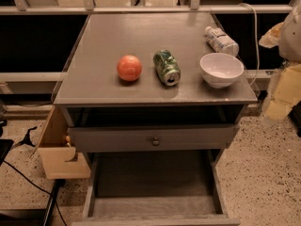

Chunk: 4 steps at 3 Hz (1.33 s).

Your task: Place apple into middle drawer

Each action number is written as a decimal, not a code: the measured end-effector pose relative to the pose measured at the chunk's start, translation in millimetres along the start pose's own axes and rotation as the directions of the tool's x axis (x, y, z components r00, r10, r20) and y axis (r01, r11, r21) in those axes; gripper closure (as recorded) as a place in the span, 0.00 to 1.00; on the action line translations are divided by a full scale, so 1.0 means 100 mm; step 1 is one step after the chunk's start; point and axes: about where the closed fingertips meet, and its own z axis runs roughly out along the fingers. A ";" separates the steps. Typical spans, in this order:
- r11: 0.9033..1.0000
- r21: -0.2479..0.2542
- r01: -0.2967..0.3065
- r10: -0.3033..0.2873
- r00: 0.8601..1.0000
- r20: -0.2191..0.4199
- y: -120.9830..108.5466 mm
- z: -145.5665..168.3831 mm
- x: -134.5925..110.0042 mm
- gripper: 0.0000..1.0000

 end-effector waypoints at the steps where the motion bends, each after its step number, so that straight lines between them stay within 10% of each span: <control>1: 1.000 0.005 0.008 -0.008 1.000 0.011 -0.07 0.03 -0.10 0.00; 4: 0.998 0.038 0.041 -0.046 0.989 0.140 -0.52 0.52 -1.03 0.00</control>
Offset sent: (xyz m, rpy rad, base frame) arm 0.0587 0.0506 -0.0030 0.0547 -0.0338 0.0632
